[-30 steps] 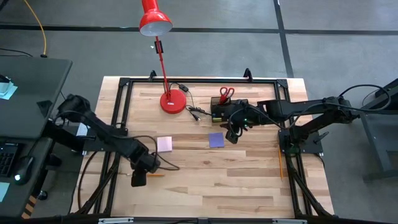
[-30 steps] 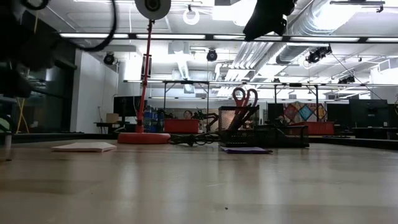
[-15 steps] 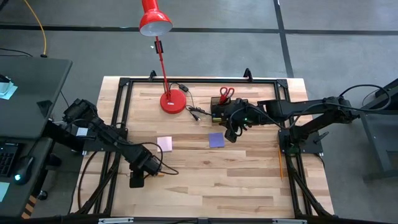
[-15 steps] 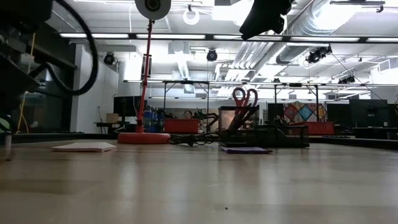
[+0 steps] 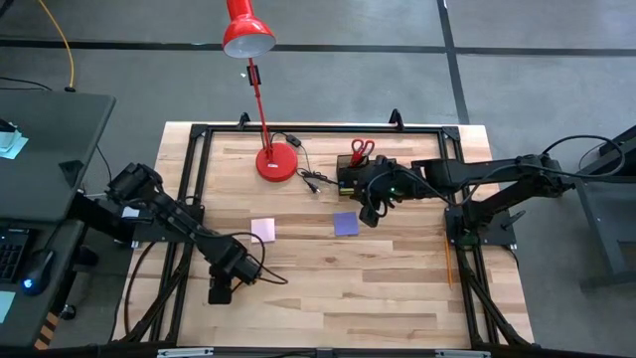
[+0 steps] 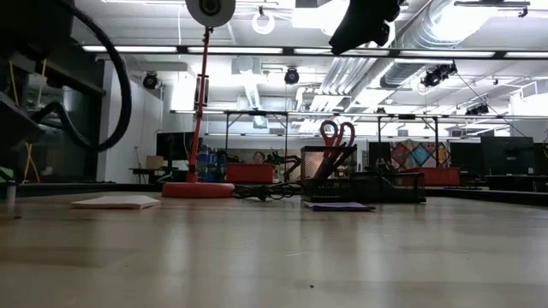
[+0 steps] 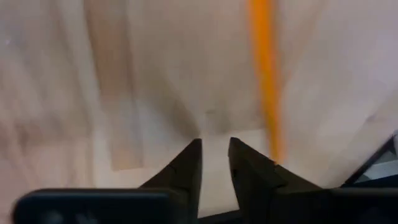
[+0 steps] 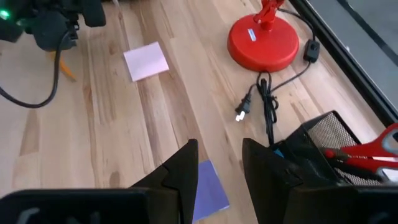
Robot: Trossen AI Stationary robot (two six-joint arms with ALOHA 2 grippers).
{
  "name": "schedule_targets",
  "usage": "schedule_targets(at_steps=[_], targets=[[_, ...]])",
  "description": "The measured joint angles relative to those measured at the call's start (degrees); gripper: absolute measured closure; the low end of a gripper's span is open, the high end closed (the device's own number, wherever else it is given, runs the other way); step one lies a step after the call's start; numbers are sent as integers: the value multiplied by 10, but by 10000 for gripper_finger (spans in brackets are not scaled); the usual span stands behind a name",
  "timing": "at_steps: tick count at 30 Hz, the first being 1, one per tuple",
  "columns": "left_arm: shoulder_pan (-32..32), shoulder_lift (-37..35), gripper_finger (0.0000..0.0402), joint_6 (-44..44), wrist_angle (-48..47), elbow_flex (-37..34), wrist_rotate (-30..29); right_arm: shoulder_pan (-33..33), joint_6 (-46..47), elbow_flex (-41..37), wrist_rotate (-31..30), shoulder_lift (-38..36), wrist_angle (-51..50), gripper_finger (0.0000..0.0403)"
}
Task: Pick and place office supplies into organizer
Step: Put the left orange pencil into the black desk organizer
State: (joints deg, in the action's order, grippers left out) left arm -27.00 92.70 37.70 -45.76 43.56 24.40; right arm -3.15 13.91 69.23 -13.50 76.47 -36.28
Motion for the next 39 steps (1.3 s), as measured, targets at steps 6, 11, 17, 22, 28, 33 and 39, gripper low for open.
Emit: schedule_targets(at_steps=[6, 11, 17, 22, 28, 33, 39], targets=[[0, 4, 396, 29, 30, -1, 10, 1, -5, 0, 5, 0, -6, 289], [0, 5, 362, 90, 53, 0, -4, 0, -5, 0, 30, 0, -21, 289], [-18, -18, 326, 162, 46, 16, -83, -3, -4, 0, 30, 0, -28, 289], [-79, -65, 310, 304, 79, 44, -277, -3, 6, 0, 30, 0, -59, 289], [-190, -83, 316, 391, 106, 90, -560, -3, -5, 0, 31, 0, -55, 289], [-272, -54, 313, 522, 60, 91, -678, 8, -7, 0, 57, 0, -50, 289], [-314, 6, 305, 566, 72, 93, -684, 30, 19, 0, 75, 0, -52, 289]])
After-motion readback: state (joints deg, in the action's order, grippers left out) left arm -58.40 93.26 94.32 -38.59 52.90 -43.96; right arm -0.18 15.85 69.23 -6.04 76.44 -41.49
